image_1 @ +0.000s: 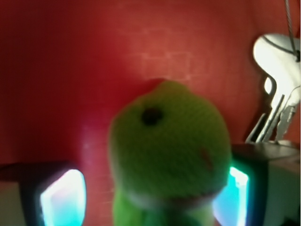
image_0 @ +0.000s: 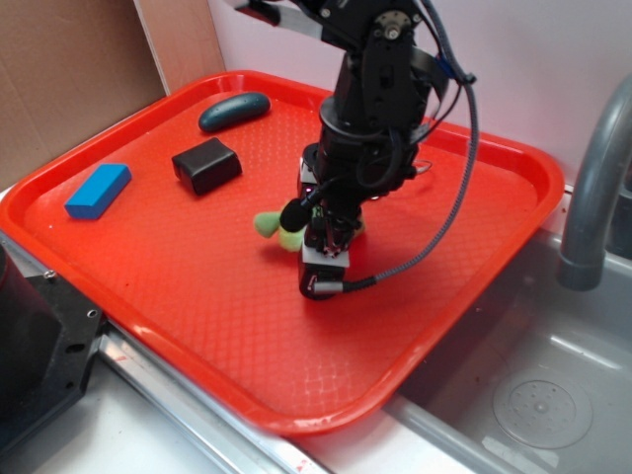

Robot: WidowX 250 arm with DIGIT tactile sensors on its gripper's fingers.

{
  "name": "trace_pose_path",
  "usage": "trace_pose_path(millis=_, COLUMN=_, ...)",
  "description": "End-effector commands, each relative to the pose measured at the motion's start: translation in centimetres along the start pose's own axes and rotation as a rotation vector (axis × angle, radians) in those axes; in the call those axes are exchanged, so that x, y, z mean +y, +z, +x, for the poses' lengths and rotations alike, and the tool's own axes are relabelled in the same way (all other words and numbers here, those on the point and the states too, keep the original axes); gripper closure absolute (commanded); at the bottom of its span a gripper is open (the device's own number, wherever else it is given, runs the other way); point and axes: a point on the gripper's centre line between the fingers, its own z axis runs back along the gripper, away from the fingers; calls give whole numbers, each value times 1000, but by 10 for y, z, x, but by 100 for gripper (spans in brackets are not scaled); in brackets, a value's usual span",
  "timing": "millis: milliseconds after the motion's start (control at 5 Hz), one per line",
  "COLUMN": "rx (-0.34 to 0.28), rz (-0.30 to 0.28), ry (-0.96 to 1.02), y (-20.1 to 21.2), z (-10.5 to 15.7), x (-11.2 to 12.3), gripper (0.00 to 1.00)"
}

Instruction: Grab the green animal.

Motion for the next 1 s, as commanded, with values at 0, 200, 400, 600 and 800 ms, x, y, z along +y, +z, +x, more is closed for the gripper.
trace_pose_path(millis=0, rx=-37, rz=-47, ry=15, y=-3, z=2, x=6, gripper=100)
trace_pose_path(millis=200, rx=-56, rz=-33, ry=-4, y=4, z=5, x=2, gripper=100)
trace_pose_path(millis=400, rx=-88, rz=-37, ry=22, y=50, z=3, x=4, gripper=100)
trace_pose_path(millis=600, rx=-90, rz=-79, ry=241, y=94, z=-25, x=1, gripper=100)
trace_pose_path(millis=800, rx=-144, rz=-66, ry=382, y=134, z=-64, x=-13, gripper=100)
